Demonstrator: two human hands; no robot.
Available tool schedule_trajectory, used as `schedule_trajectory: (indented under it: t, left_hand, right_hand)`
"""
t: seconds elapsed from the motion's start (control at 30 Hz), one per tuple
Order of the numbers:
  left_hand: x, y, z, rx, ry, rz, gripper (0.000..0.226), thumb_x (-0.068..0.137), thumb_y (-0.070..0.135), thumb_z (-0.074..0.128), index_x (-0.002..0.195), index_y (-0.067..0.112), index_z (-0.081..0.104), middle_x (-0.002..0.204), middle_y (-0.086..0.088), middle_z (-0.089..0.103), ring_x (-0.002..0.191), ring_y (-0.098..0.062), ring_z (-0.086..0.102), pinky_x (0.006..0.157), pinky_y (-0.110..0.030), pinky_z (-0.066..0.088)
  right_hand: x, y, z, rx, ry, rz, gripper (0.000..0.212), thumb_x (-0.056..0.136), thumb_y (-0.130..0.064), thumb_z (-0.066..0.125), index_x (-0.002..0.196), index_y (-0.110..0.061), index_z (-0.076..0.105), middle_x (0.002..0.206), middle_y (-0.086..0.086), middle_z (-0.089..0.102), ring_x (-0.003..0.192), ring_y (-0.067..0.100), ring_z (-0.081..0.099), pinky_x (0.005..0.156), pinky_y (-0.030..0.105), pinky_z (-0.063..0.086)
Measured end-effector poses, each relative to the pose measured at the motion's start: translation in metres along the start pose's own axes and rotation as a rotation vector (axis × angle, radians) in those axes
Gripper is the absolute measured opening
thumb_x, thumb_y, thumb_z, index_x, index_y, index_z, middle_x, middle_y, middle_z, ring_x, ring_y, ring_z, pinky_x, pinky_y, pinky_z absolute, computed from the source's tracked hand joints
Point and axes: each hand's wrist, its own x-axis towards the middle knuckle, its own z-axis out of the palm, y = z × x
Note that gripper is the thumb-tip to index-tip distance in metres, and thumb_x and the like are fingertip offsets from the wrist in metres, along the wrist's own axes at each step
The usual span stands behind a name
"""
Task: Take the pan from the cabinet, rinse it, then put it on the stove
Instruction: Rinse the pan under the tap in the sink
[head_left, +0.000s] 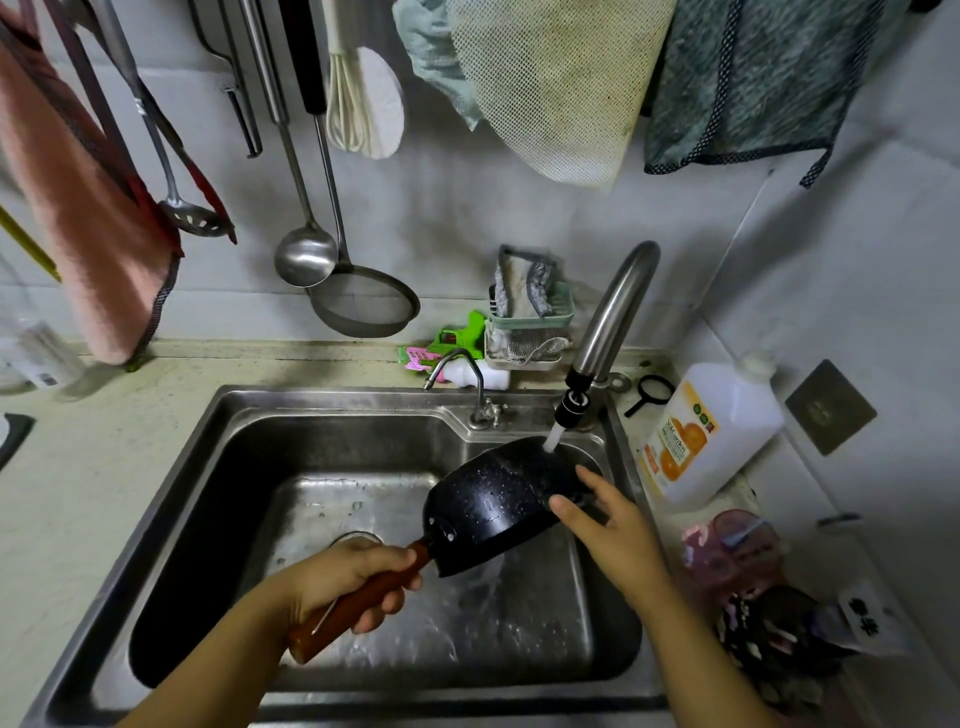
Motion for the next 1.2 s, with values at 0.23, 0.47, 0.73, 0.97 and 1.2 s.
schedule_trajectory:
  t: [0.23,0.47,0.73,0.97,1.2]
  left_hand:
    - [0.002,0.001,0.000,-0.012,-0.027,-0.014,0.032,0.095,0.028,0.046,0.097,-0.001,0.060,0.057,-0.004,0.057,0.038,-0.011,0.050,0.039,-0.017,0.043]
    - [0.013,0.019,0.014,0.009,-0.024,-0.009,0.030,0.094,0.028,0.049,0.092,0.001,0.063,0.058,-0.005,0.057,0.040,-0.011,0.051,0.041,-0.018,0.042]
    - [0.032,0.045,0.026,0.039,0.020,-0.050,0.029,0.094,0.025,0.051,0.099,-0.003,0.058,0.057,-0.005,0.056,0.037,-0.009,0.051,0.038,-0.017,0.043]
    - [0.044,0.065,0.029,0.076,0.006,-0.100,0.021,0.094,0.018,0.051,0.099,-0.002,0.054,0.075,-0.008,0.055,0.043,-0.009,0.053,0.039,-0.017,0.045]
    - [0.048,0.058,0.030,0.122,0.055,-0.039,0.017,0.091,0.016,0.057,0.086,0.000,0.059,0.049,-0.003,0.060,0.037,-0.010,0.053,0.037,-0.019,0.045]
  right_hand:
    - [0.005,-0.001,-0.003,-0.029,0.031,0.007,0.058,0.081,-0.034,0.067,0.134,-0.025,0.047,0.137,0.001,0.050,0.124,0.017,0.045,0.098,0.029,0.038]
    - [0.010,0.010,-0.012,0.045,0.066,0.125,0.054,0.085,-0.026,0.062,0.136,-0.020,0.044,0.140,0.008,0.047,0.122,0.020,0.047,0.099,0.033,0.039]
    - [0.015,0.015,-0.017,-0.097,0.127,0.137,0.047,0.088,-0.027,0.059,0.133,-0.020,0.049,0.138,0.009,0.051,0.123,0.024,0.049,0.101,0.038,0.042]
    - [0.016,0.008,-0.011,-0.241,0.097,0.128,0.069,0.076,-0.040,0.071,0.136,-0.017,0.044,0.139,0.009,0.051,0.123,0.026,0.051,0.101,0.039,0.045]
    - [0.016,0.003,-0.004,-0.335,0.109,0.036,0.072,0.074,-0.032,0.075,0.136,-0.016,0.043,0.143,0.010,0.042,0.125,0.027,0.047,0.100,0.036,0.043]
